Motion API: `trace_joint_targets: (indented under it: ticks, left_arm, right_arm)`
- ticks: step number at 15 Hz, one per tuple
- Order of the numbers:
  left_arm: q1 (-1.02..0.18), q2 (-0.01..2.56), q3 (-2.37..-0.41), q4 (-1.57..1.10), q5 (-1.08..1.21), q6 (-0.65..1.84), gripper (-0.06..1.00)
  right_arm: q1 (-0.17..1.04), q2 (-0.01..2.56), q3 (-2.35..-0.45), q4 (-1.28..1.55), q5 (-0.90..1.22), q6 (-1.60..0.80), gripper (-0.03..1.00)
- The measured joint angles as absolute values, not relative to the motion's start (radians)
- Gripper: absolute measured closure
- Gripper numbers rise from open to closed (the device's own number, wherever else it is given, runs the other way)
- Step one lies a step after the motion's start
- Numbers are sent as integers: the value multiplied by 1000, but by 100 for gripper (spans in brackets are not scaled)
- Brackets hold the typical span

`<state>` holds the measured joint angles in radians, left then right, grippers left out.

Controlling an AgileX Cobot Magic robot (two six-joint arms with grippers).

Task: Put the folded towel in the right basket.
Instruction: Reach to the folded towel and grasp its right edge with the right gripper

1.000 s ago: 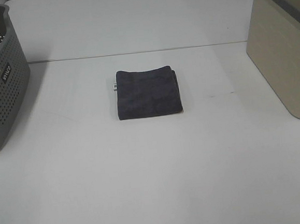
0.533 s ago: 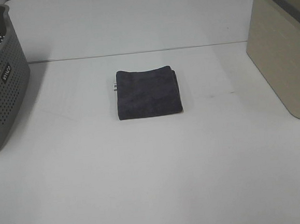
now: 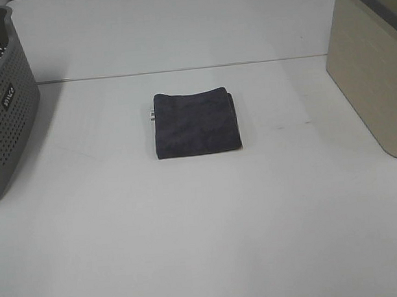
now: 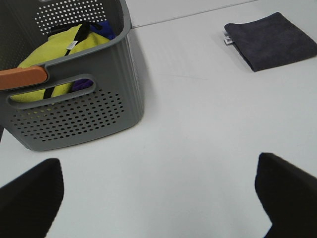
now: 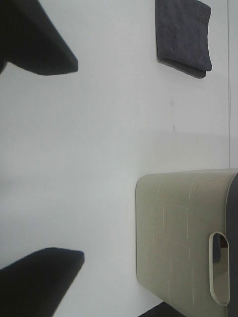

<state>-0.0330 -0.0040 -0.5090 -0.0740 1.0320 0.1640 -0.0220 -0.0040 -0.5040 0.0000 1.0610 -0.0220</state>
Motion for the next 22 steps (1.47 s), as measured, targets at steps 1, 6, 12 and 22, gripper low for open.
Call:
trace_joint_targets:
  ticks: [1,6,12,22]
  left_arm:
    - [-33,-4,-509,-74,1032,164,-4]
    - [-33,-4,-509,-74,1032,164,-4]
    - [-33,-4,-509,-74,1032,164,-4]
    - [-33,-4,-509,-74,1032,164,-4]
  right_arm:
    - [-22,-4,-504,0,1061,-22,9]
    - [-22,-4,-504,0,1061,-22,9]
    - [-22,-4,-504,0,1061,-22,9]
    - [-22,11,-512,10,1043,-22,9]
